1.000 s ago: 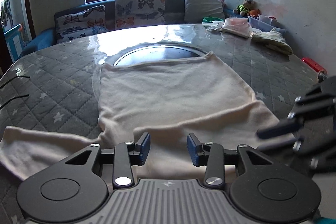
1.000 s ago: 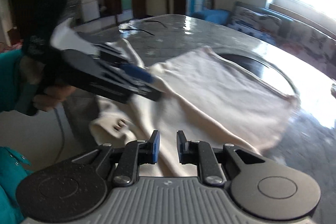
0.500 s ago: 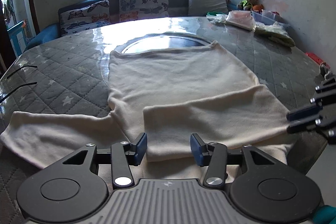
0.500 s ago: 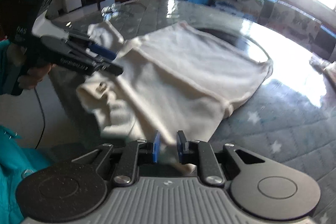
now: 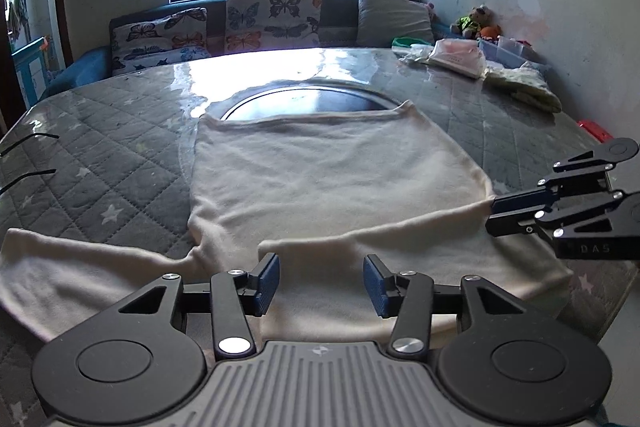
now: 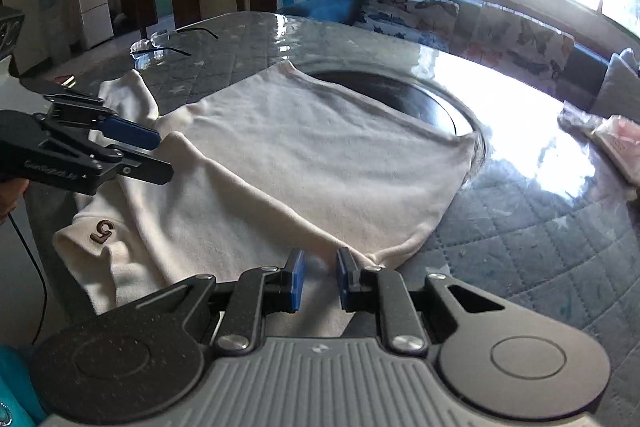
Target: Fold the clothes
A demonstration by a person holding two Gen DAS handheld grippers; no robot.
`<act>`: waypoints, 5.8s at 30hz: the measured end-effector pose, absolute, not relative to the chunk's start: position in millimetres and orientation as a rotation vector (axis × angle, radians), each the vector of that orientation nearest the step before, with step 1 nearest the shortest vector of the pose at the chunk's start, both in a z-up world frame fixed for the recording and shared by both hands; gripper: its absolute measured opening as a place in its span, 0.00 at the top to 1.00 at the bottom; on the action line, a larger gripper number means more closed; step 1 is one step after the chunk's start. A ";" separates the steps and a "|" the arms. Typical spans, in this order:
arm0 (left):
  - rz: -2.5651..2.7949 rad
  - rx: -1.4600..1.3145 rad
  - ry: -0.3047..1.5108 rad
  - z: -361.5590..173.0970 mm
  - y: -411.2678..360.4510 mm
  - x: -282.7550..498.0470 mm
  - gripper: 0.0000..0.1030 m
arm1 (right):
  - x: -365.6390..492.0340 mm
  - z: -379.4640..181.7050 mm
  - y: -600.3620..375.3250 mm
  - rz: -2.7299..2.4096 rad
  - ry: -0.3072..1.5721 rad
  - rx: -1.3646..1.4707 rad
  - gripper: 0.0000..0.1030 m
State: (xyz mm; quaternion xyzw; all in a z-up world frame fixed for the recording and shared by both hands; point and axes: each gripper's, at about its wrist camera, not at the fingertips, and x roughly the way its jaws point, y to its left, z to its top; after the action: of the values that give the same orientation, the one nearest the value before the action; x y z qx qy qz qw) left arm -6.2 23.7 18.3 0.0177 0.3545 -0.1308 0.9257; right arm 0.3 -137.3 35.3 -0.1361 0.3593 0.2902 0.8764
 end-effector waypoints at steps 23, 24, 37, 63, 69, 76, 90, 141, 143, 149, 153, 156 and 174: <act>-0.188 -0.047 0.730 14.2 44.2 -3.3 0.50 | 4.9 29.7 -111.4 0.630 0.738 -0.312 0.66; -0.178 -0.048 0.730 15.2 46.5 -5.4 0.48 | 4.1 29.8 -109.7 0.630 0.736 -0.314 0.64; -0.055 -0.043 0.729 29.3 58.8 -17.3 0.15 | -4.3 30.3 -86.8 0.666 0.707 -0.300 0.28; 0.246 -0.137 0.779 20.3 132.3 -23.2 0.00 | -8.1 24.3 -70.5 0.658 0.715 -0.287 0.03; 0.299 -0.159 0.784 18.1 147.0 -20.4 0.00 | -8.4 33.9 -65.0 0.686 0.700 -0.319 0.02; 0.372 -0.205 0.753 18.7 178.5 -19.8 0.01 | -9.1 49.9 -44.7 0.763 0.666 -0.388 0.01; 0.452 -0.333 0.729 10.4 237.4 -16.5 0.39 | -15.3 55.7 1.4 0.877 0.619 -0.403 0.01; -0.342 -0.295 0.762 29.4 29.5 -37.6 0.93 | -2.0 70.7 -115.6 0.627 0.713 -0.089 0.27; -0.358 -0.272 0.774 26.9 26.5 -41.0 0.91 | -1.9 67.0 -111.0 0.642 0.728 -0.086 0.30; -0.352 -0.206 0.736 28.8 36.0 -55.5 0.77 | 0.2 52.8 -91.6 0.697 0.785 -0.082 0.41; -0.282 -0.172 0.720 27.9 55.2 -61.3 0.67 | 3.7 42.1 -80.8 0.720 0.838 -0.054 0.51; -0.226 -0.181 0.724 25.4 72.6 -64.8 0.65 | 7.4 34.3 -74.7 0.725 0.875 -0.035 0.58; -0.072 -0.127 0.712 13.8 100.5 -70.2 0.40 | 2.2 50.9 -74.3 0.705 0.823 -0.040 0.97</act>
State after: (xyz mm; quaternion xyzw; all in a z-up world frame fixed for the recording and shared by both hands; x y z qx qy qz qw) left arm -70.2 100.5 13.8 -0.0622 0.3480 -0.0350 0.9348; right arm 2.2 -74.3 50.9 -0.0191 0.3918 0.3356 0.8564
